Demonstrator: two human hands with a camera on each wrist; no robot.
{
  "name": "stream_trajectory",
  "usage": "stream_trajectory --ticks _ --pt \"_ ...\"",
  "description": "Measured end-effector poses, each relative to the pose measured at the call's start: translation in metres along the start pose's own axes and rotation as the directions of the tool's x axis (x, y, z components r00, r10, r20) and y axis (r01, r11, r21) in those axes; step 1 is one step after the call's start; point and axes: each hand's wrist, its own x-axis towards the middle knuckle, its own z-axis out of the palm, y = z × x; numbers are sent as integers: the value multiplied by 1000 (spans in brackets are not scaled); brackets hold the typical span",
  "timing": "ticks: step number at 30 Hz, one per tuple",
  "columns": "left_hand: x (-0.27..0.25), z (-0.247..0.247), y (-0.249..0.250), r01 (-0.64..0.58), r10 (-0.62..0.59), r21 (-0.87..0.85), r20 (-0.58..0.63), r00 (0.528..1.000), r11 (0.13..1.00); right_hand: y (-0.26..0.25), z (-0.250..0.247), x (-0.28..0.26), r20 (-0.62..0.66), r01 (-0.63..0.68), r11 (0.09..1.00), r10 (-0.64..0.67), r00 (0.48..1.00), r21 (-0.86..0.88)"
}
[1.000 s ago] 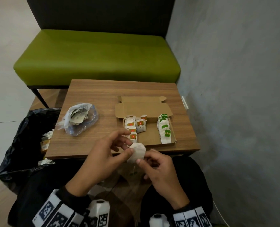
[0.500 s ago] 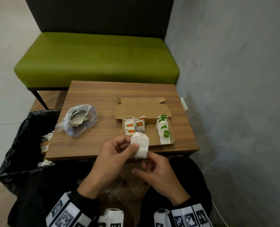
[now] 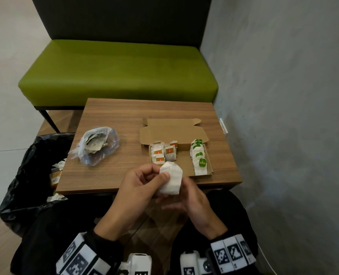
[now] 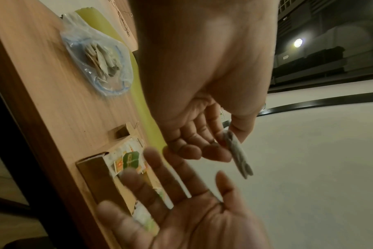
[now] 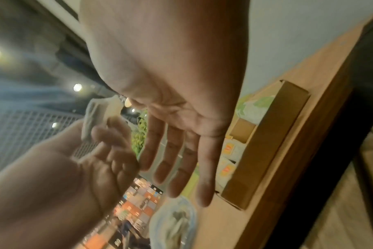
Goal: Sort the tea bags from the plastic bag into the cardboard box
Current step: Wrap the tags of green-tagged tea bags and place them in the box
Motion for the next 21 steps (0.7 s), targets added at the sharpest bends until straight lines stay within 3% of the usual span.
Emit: stream_trajectory --ticks 2,7,11,13,16,18,21 --pt "-1 -1 -3 7 -7 84 -2 1000 996 -14 -3 6 60 -23 999 20 998 44" --pt "2 -4 -20 50 -24 356 -76 997 933 -49 -3 10 116 172 977 -158 981 -126" --pt "11 -7 -28 117 -63 311 -179 982 943 -56 1 -9 200 329 907 -283 938 -261" --pt "16 -10 -28 145 -92 245 -214 973 959 -52 2 -19 268 363 872 -283 921 -329" --pt "22 -15 -26 181 -138 131 -283 949 975 -38 1 -28 347 390 726 -220 912 -566" --pt "25 -19 -24 186 -161 62 -290 943 981 -30 -1 -31 323 372 716 -213 922 -590" --pt "24 -19 -17 145 -131 32 -277 952 989 -18 -3 -26 73 289 835 -290 954 -469"
